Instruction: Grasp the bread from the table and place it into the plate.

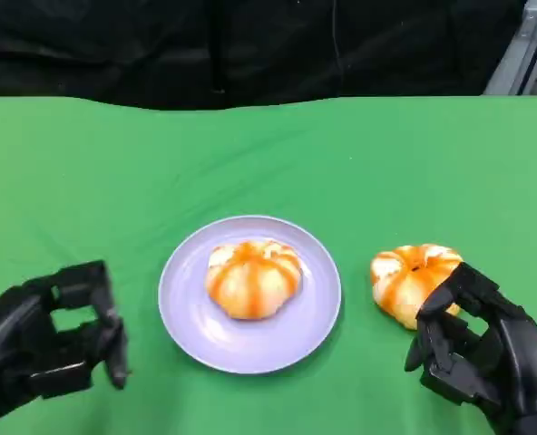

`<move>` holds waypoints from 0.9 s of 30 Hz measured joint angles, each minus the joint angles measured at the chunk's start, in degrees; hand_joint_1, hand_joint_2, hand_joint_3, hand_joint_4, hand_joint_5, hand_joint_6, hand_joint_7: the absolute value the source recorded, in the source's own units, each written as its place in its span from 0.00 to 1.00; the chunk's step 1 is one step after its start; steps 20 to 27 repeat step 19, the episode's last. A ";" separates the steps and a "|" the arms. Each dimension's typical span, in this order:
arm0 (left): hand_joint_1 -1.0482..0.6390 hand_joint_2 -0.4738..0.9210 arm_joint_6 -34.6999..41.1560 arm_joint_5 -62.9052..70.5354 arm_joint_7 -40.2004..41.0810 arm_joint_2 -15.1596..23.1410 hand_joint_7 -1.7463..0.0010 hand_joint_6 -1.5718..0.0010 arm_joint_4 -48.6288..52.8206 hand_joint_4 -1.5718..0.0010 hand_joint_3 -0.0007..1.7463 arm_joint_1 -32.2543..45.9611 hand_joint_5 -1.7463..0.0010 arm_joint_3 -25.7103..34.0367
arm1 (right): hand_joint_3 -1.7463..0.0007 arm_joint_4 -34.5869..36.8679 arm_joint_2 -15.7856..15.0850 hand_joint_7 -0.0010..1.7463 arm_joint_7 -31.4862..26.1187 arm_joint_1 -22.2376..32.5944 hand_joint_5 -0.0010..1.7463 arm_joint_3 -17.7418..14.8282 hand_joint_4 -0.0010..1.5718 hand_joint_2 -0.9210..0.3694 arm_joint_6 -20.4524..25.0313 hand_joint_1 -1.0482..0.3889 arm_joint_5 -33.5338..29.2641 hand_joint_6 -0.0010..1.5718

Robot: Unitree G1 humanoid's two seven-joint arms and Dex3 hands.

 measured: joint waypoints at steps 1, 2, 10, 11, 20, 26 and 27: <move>0.67 0.78 0.01 -0.08 -0.55 0.00 0.00 0.50 0.94 0.39 0.85 -0.05 0.00 0.31 | 0.38 0.00 0.00 0.92 0.00 -0.01 1.00 0.03 0.53 0.24 0.00 0.63 -0.04 0.40; 0.67 0.79 0.05 -0.14 -1.07 0.00 0.00 0.51 1.84 0.39 0.84 -0.11 0.00 0.62 | 0.38 0.01 0.00 0.92 0.00 -0.01 1.00 0.03 0.53 0.24 0.00 0.63 -0.06 0.40; 0.67 0.82 -0.11 0.03 -2.59 0.00 0.00 0.53 6.36 0.41 0.80 -1.43 0.00 2.39 | 0.37 0.02 0.00 0.93 -0.03 -0.01 1.00 0.02 0.53 0.24 0.02 0.64 -0.10 0.40; 0.67 0.82 -0.10 0.03 -2.70 0.00 0.00 0.53 6.56 0.41 0.80 -1.67 0.00 2.41 | 0.37 0.02 0.00 0.93 -0.07 -0.01 1.00 0.04 0.53 0.24 0.02 0.64 -0.16 0.40; 0.67 0.82 -0.02 0.16 -2.71 -0.21 0.00 0.53 6.70 0.42 0.80 -2.28 0.00 2.44 | 0.37 0.23 0.02 0.93 -0.04 -0.01 1.00 0.05 0.52 0.24 -0.08 0.64 -0.21 0.40; 0.67 0.82 -0.02 0.16 -2.71 -0.21 0.00 0.53 6.70 0.42 0.80 -2.28 0.00 2.44 | 0.37 0.23 0.02 0.93 -0.04 -0.01 1.00 0.05 0.52 0.24 -0.08 0.64 -0.21 0.40; 0.67 0.82 -0.02 0.16 -2.71 -0.21 0.00 0.53 6.70 0.42 0.80 -2.28 0.00 2.44 | 0.37 0.23 0.02 0.93 -0.04 -0.01 1.00 0.05 0.52 0.24 -0.08 0.64 -0.21 0.40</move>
